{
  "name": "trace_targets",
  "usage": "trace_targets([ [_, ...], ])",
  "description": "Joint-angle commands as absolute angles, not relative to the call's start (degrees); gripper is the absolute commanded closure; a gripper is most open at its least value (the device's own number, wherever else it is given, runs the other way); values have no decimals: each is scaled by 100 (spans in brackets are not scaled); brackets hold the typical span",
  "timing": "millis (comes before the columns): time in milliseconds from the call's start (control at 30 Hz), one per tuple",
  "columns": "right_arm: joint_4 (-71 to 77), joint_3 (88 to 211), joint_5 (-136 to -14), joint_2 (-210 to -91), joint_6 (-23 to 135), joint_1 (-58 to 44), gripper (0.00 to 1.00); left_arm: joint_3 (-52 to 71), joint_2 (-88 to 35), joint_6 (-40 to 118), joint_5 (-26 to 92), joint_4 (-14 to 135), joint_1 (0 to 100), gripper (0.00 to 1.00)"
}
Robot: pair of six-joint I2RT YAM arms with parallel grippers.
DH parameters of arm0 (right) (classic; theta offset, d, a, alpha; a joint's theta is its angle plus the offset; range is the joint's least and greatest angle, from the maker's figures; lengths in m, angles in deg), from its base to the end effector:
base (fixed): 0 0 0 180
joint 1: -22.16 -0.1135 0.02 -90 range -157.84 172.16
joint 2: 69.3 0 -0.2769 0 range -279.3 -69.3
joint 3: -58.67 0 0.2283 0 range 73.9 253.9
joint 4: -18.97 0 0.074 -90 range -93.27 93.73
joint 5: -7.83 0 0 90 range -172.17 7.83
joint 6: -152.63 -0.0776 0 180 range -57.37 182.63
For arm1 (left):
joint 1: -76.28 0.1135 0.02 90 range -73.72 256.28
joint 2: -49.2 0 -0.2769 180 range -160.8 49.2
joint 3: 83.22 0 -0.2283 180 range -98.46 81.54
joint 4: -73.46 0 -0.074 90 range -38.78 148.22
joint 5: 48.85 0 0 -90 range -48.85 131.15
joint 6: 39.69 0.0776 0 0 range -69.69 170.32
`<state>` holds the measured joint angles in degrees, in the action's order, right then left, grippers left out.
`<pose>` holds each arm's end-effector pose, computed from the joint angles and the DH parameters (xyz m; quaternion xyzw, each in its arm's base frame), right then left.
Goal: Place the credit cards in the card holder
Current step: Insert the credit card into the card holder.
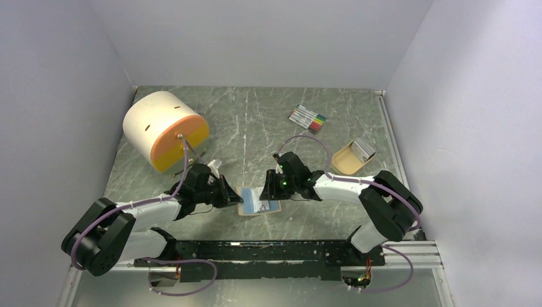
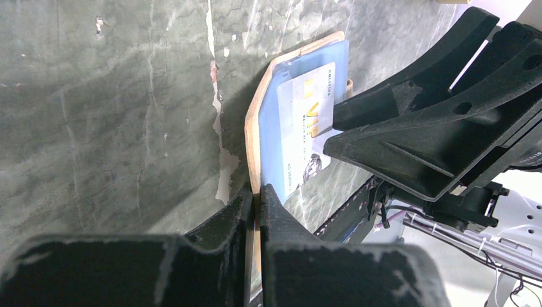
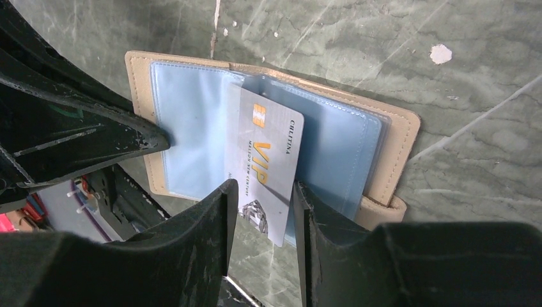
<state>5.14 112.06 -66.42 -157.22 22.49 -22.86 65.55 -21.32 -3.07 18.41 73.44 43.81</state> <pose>0.1949 0.2248 0.1497 -0.0881 0.9230 0.3325 0.1726 0.1670 -0.1418 0.1378 -0.0778 0.8866 -0.4163 0.1860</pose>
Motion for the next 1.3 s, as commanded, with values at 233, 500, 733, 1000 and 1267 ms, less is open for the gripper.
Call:
trace_targets([
  [233,367,11275,-6715,-15775,2318,-2334,59,6565,-2164,-277,1718,7573,4340,91],
  [500,575,11308,-6596,-15950,2162,-2494,60,6559,-2151,-305,1678,7614,4323,91],
  [733,471,11414,-6633,-15955,2190,-2510,60,6541,-2145,-275,1707,7542,4321,91],
  [1000,49,11584,-6966,-15766,2393,-2512,59,6556,-2120,-285,1720,7547,4316,91],
  [1267,364,11530,-6715,-15942,2314,-2514,59,6553,-2190,-286,1680,7577,4306,91],
])
